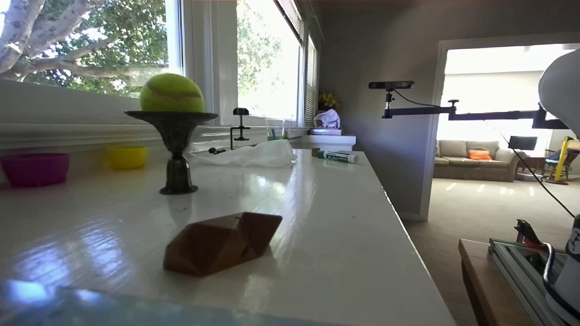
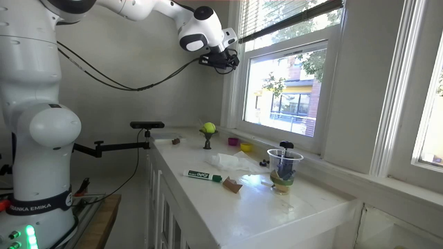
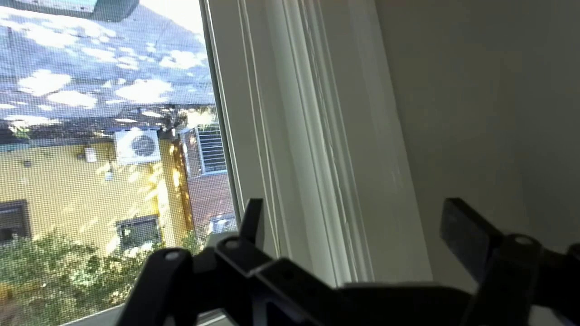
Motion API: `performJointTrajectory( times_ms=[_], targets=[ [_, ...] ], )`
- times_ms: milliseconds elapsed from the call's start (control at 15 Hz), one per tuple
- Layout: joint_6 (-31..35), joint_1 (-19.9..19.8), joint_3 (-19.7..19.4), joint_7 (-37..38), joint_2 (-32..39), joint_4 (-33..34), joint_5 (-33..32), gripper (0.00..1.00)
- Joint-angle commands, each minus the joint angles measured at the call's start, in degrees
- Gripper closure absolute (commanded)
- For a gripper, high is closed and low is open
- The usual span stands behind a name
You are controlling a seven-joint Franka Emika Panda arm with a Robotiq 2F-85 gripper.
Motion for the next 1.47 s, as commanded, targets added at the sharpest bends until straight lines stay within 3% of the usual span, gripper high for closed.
performJointTrajectory(
  times_ms=[0, 467, 1133, 1200, 1400],
  targets=[
    [-0.3, 0.4, -0.7, -3.9, 2.4, 2.0, 4.7, 0.00],
    [-2.5, -0.5, -0.8, -8.0, 9.7, 7.0, 9.2, 0.00],
    [-5.7, -3.6, -1.4, -7.6, 19.1, 18.7, 8.0, 0.00],
    [-5.7, -3.8, -1.2, -7.8, 19.2, 19.0, 8.2, 0.17],
    [-4.5, -3.5, -0.9, -8.0, 18.0, 17.9, 8.5, 0.41]
  ],
)
